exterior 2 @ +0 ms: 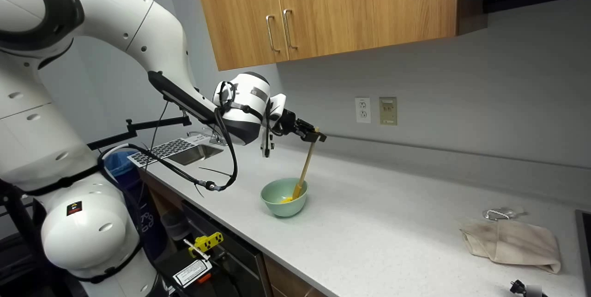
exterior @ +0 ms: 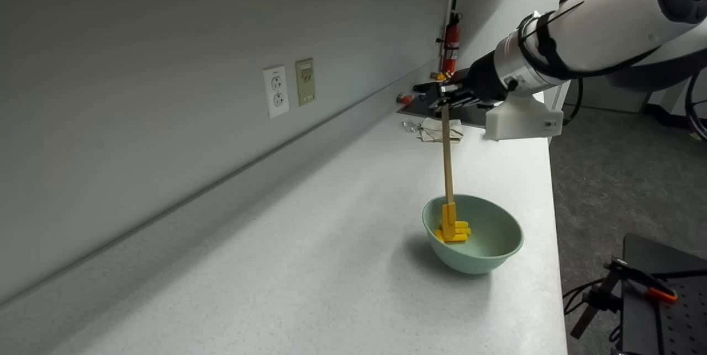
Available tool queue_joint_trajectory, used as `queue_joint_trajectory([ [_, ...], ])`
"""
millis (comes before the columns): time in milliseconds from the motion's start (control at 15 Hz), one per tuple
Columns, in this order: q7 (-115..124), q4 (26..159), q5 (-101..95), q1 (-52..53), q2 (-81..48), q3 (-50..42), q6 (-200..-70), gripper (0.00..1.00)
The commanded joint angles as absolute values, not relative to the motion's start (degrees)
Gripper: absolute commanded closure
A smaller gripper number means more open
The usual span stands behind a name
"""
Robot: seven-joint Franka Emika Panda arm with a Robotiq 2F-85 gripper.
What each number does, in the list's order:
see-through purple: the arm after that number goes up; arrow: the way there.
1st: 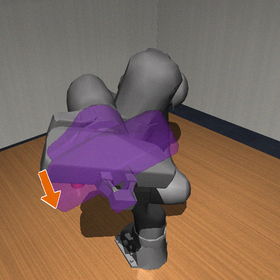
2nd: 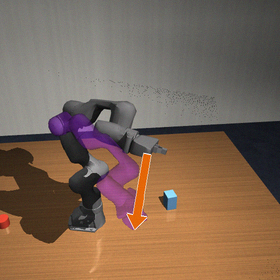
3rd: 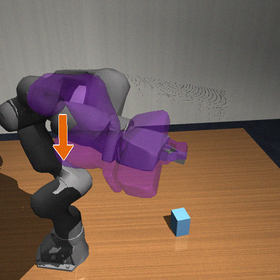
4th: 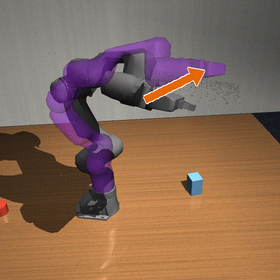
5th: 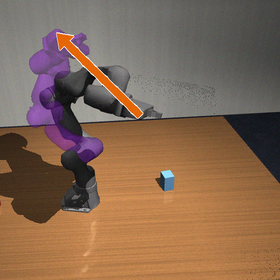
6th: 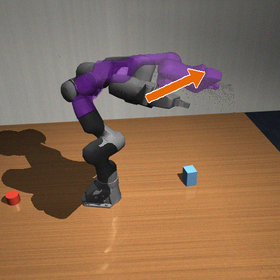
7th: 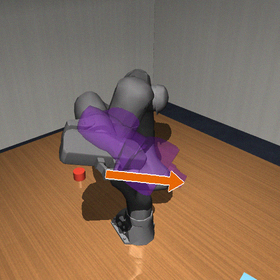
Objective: Use the ladle to stir in the bowl
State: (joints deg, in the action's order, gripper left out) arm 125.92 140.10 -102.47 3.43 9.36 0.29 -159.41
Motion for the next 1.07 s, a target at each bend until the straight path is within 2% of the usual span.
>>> queue_joint_trajectory([
  [0, 128.0, 138.4, -107.1, 3.4, 10.8, 0.5, -156.4, 0.98],
  [533, 126.9, 137.6, -106.0, 3.3, 9.9, 0.0, -157.9, 0.98],
  [1000, 125.0, 137.9, -99.8, 2.3, 5.4, -3.0, -169.7, 0.98],
])
